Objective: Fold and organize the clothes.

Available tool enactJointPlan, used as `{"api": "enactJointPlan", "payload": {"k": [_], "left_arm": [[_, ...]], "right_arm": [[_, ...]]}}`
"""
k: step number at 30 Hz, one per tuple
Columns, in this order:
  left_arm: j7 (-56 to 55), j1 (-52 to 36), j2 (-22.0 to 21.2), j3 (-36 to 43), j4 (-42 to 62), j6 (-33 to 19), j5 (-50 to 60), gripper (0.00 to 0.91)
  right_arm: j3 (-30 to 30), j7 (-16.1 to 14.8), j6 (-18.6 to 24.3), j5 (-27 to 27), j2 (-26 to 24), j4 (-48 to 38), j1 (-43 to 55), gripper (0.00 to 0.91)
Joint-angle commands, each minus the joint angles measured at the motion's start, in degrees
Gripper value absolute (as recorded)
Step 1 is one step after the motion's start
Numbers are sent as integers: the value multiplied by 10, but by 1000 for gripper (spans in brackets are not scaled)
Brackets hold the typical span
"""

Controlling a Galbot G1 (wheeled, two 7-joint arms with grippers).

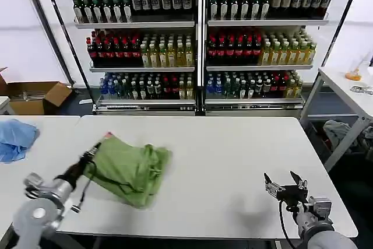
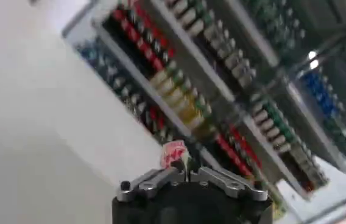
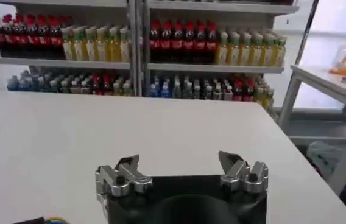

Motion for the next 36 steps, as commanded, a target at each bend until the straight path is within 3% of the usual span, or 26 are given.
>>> {"api": "enactJointPlan", "payload": {"k": [1,7,9,12,17,22,23,24,31,36], "left_arm": [[-26,-2,91,-82,-100,3,-11,30],[-20,-2,31,175,-132,-9,162,30],[-17,-17,1,276,-111,-19,236,40],[-19,-52,-58,368,-74,-20,298,30],[-22,-115,-124,474,18,-26,372,30],[-23,-174,-165,532,69,-26,392,60],[-23,-180,-169,539,73,-25,395,202],[-21,-185,-172,543,77,-24,400,907],[13,-165,-164,529,37,-69,409,907],[24,-105,-112,468,-58,-81,405,907]], "right_arm": [[-4,-1,1,-1,4,-2,5,907],[3,-2,4,-5,5,-2,-5,907],[4,-2,4,-6,6,-4,-4,907],[3,-2,4,-10,10,-6,-5,907],[4,-2,4,-16,16,-6,-9,907],[9,-3,3,-17,18,-4,-10,907],[11,-4,3,-17,19,-2,-11,907],[12,-5,3,-17,19,-1,-11,907],[9,-13,5,-15,18,2,-1,907],[-20,-15,15,8,16,1,33,907]]}}
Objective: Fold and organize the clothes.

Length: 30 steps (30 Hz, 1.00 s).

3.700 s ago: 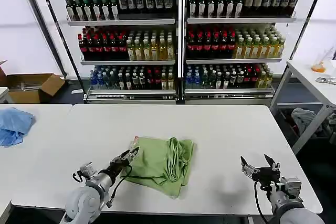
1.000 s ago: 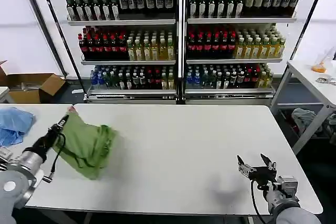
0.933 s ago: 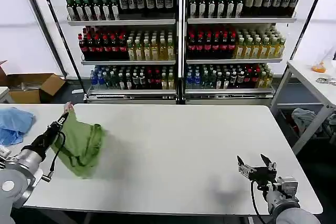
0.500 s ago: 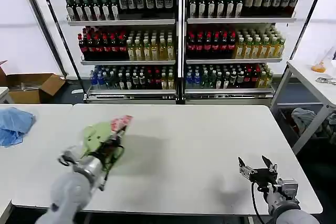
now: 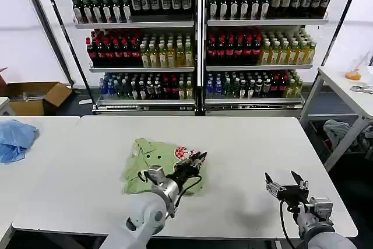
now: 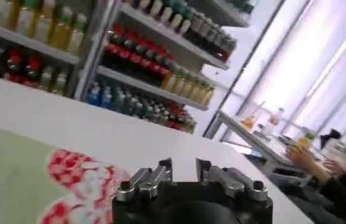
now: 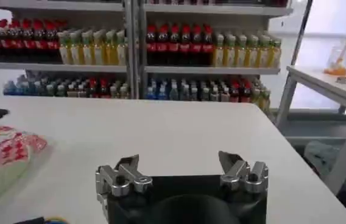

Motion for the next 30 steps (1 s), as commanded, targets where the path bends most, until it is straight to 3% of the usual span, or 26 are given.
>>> {"api": "enactJointPlan", "payload": {"k": [1,5,10,16,21,30], "left_arm": [[23,51,28,-15,-104,-33,42,907],[-9,113,55,-127,-152,-60,56,907],[-12,205,75,-265,-184,-80,71,907],[-16,285,62,-322,-206,-90,81,907],[-19,305,44,-334,-216,-90,86,907],[-22,316,36,-339,-218,-93,93,907]], "right_arm": [[-42,-2,11,26,-2,-1,45,907],[-131,12,11,57,10,-15,135,907],[-235,59,5,110,63,-79,238,907],[-344,101,-10,160,130,-161,337,907],[-386,119,-10,166,174,-213,368,907],[-392,152,-17,178,219,-292,389,907]]}}
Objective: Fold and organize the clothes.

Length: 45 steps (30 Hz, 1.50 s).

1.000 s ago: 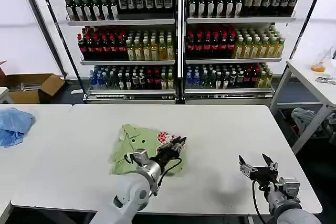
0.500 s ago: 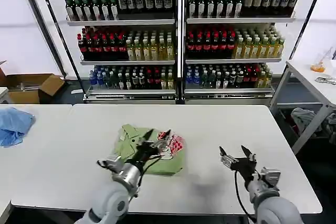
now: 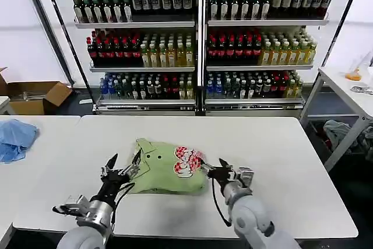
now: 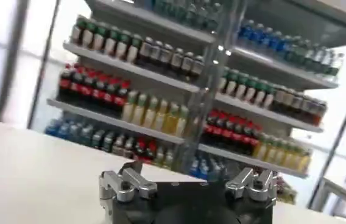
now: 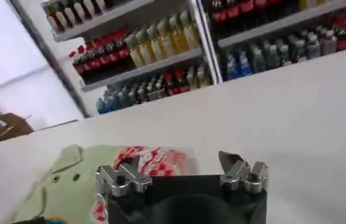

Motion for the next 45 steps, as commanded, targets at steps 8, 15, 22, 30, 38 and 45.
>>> {"api": "enactJointPlan", "payload": {"k": [8,15,22,30,38,45], "left_arm": [[-3,60,-6,-52,-23,-10,14,907],[-3,59,-7,-47,-21,-9,13,907],[-4,54,-8,-40,-15,-9,11,907],[-4,51,-7,-38,-11,-9,9,907],[-3,49,-5,-34,-10,-9,8,907],[-1,37,-7,-17,0,-8,31,907]], "right_arm": [[-78,68,-8,39,95,-142,84,141],[-75,78,3,35,89,-145,82,0],[-77,74,4,8,81,-150,84,0],[-74,60,3,-35,65,-159,96,0],[-7,10,-11,-91,-26,-124,90,0],[81,-139,-34,-166,-144,-68,37,907]]}}
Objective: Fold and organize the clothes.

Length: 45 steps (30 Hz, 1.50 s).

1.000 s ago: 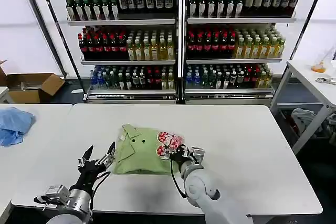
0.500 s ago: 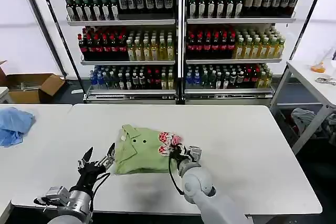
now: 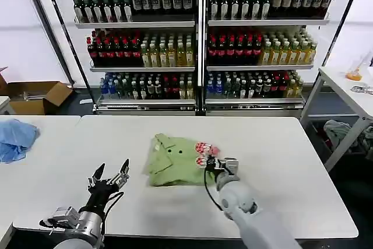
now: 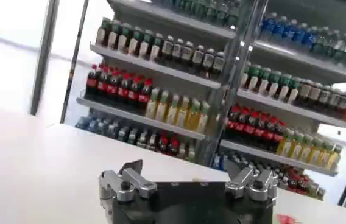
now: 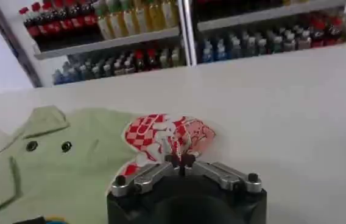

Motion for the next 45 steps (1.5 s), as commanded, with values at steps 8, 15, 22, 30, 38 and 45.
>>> {"api": "enactJointPlan", "payload": {"k": [8,15,22,30,38,45], "left_arm": [[7,-28,3,28,21,-1,55,907],[10,-27,10,28,20,-6,70,907],[13,-26,8,31,22,-12,83,907],[15,-26,9,33,20,-16,94,907],[15,-23,8,34,19,-18,98,907],[15,-22,7,34,19,-18,100,907]], "right_arm": [[164,-156,132,-201,-160,138,-152,907],[245,-144,205,-259,-134,222,-271,907],[285,-136,245,-283,-112,258,-342,907],[296,-136,242,-267,-106,281,-356,907],[298,-137,233,-268,-101,287,-362,907],[294,-130,225,-271,-99,285,-358,907]]}}
